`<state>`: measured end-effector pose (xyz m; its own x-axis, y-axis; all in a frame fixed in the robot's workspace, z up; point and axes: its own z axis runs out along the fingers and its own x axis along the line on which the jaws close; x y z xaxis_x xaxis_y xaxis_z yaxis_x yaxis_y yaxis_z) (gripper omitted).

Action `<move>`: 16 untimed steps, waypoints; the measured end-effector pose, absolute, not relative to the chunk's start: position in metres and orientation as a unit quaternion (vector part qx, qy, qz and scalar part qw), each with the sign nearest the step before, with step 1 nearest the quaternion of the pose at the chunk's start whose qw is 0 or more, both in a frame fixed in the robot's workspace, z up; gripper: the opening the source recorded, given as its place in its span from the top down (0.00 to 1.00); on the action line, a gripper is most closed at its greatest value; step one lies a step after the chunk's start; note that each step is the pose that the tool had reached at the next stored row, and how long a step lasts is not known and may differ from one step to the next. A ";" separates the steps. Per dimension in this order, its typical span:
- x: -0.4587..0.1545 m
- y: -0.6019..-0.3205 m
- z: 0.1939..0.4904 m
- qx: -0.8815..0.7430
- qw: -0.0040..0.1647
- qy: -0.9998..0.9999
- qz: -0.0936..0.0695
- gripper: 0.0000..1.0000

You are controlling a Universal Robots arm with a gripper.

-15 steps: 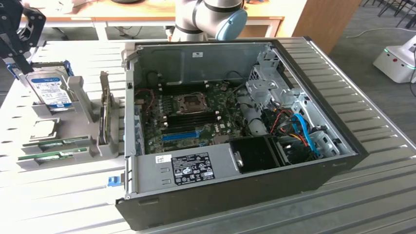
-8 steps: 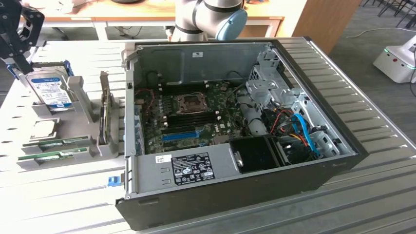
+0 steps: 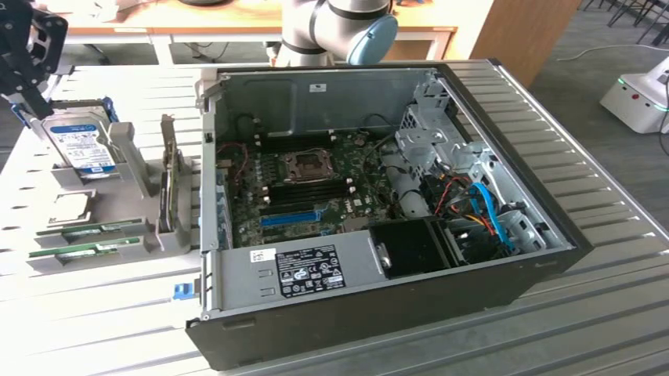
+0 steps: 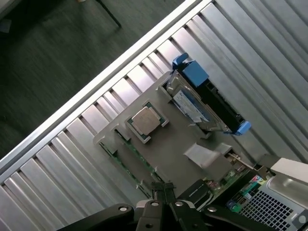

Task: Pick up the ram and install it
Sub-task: 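Pick up the ram and move it above insertion slot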

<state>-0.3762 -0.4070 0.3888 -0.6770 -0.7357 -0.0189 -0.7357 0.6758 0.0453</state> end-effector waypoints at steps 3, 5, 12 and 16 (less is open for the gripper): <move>-0.376 -0.407 0.389 0.421 0.001 -0.907 -0.025 0.89; -0.376 -0.407 0.389 0.433 0.001 -0.901 -0.025 0.89; -0.376 -0.407 0.389 0.477 0.003 -0.879 -0.024 0.89; -0.376 -0.407 0.389 0.501 0.003 -0.865 -0.024 0.89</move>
